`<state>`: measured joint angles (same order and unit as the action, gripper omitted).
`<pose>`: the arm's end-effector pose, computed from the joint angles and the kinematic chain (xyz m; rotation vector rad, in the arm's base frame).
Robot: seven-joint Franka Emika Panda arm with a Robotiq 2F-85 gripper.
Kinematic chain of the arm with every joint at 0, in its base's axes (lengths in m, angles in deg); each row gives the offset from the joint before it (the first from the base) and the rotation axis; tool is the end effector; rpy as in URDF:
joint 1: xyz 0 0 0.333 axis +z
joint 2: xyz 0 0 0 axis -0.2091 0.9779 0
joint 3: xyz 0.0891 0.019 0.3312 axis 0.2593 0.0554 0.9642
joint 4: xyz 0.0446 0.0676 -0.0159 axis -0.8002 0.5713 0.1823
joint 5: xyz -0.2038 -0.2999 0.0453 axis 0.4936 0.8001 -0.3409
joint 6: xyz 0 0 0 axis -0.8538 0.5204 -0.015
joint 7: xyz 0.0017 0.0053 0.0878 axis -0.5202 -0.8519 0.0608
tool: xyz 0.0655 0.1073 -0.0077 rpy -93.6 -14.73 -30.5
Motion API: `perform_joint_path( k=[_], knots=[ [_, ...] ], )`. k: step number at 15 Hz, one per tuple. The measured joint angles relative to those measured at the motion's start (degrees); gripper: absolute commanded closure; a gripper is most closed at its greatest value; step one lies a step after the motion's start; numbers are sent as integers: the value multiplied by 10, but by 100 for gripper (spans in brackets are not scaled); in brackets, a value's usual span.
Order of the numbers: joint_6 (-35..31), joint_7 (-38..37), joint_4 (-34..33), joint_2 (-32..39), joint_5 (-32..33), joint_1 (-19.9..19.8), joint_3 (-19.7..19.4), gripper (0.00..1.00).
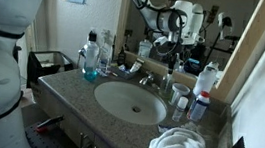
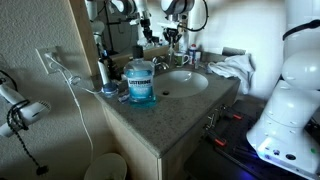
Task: Move the colourless bottle towards the mirror
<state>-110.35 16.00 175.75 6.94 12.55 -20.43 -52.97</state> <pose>0.6406 -0.1924 0.4246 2.4519 -1.9407 0.2948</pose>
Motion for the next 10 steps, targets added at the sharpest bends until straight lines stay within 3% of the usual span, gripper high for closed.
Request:
perform_joint_path(
  k=[10],
  knots=[
    [-2, -1, -21, 12, -1, 15, 0, 93]
  ],
)
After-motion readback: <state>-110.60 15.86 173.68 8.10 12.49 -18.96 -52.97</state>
